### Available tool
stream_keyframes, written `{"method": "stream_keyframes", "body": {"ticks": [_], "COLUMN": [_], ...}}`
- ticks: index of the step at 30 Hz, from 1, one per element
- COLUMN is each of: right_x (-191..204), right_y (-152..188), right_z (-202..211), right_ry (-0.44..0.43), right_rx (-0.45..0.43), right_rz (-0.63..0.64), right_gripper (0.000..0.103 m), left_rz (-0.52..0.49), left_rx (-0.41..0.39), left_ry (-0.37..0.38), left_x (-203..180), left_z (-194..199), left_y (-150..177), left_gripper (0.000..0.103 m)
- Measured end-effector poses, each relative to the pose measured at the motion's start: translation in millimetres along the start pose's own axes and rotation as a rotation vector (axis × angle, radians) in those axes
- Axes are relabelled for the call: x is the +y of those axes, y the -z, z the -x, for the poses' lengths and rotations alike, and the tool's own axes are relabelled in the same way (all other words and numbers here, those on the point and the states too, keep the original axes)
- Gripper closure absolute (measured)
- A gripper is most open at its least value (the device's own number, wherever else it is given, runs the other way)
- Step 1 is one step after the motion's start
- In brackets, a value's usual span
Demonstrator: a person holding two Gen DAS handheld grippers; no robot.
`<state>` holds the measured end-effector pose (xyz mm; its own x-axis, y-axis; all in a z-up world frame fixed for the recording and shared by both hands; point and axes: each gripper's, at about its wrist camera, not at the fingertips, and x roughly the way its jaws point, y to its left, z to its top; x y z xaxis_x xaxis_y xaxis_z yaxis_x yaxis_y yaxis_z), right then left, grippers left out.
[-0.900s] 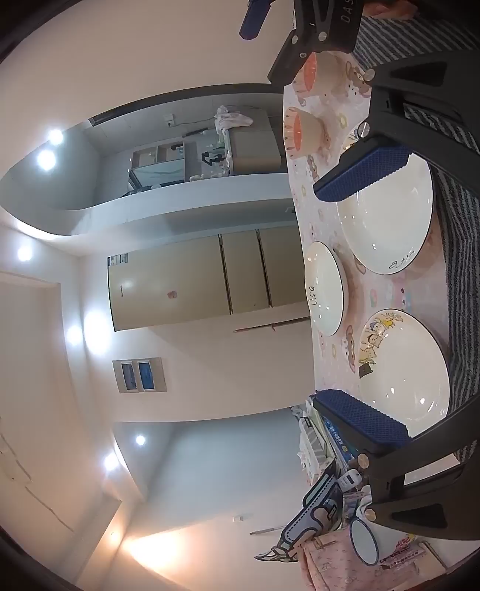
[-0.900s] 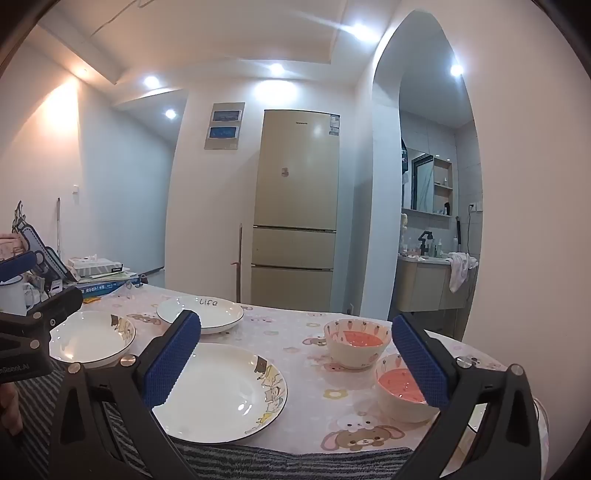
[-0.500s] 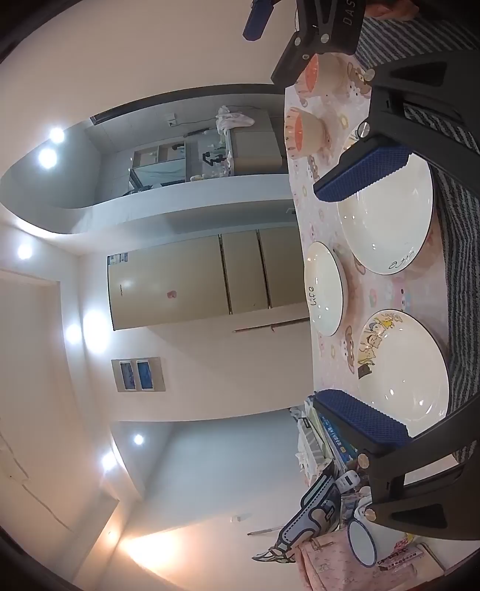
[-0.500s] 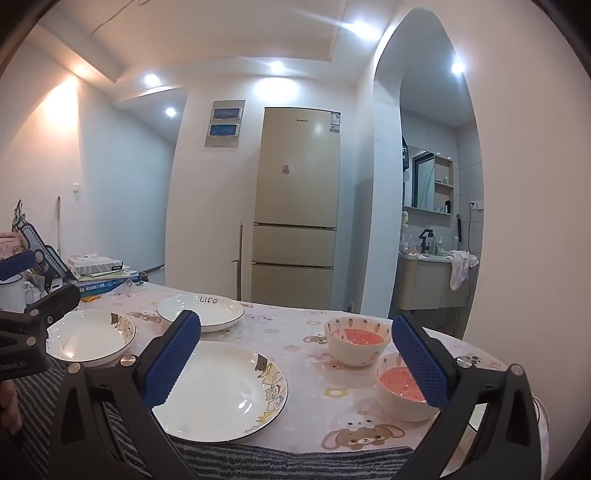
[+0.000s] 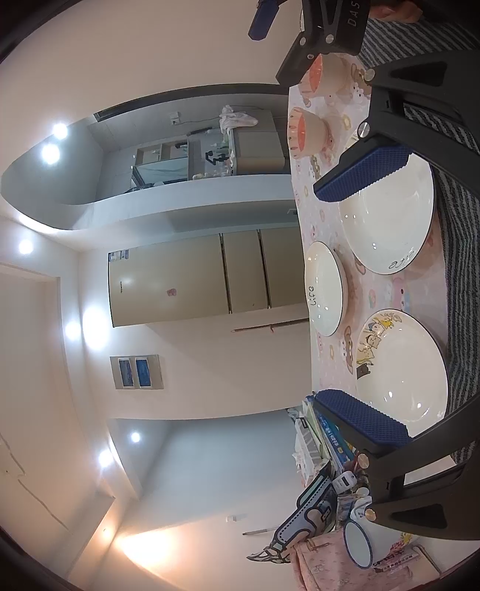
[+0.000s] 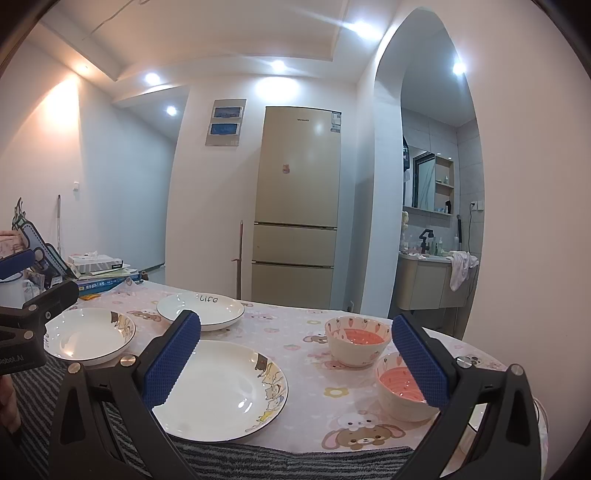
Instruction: Organize plates and bowls
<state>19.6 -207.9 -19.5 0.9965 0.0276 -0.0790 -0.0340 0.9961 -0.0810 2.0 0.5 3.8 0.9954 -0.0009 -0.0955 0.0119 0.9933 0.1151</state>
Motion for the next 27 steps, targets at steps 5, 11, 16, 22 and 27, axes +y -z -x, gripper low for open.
{"method": "stream_keyframes", "body": {"ticks": [5, 11, 16, 22, 27], "right_x": [0, 0, -1, -2, -1], "right_y": [-1, -3, -4, -7, -7], "right_z": [0, 0, 0, 7, 8], "right_ry": [0.0, 0.0, -0.002, 0.016, 0.016], "right_rx": [0.002, 0.001, 0.007, -0.012, -0.016], "right_rz": [0.001, 0.004, 0.004, 0.0, 0.004], "right_gripper": [0.0, 0.0, 0.0, 0.0, 0.0], "left_rz": [0.011, 0.019, 0.021, 0.012, 0.031], "left_rx": [-0.007, -0.012, -0.014, -0.03, -0.033], "left_ry": [-0.002, -0.004, -0.003, -0.005, -0.009], "left_x": [3, 4, 5, 1, 2], "left_z": [3, 4, 5, 9, 10], "left_y": [2, 1, 1, 2, 3], "left_gripper": [0.0, 0.0, 0.0, 0.0, 0.0]}}
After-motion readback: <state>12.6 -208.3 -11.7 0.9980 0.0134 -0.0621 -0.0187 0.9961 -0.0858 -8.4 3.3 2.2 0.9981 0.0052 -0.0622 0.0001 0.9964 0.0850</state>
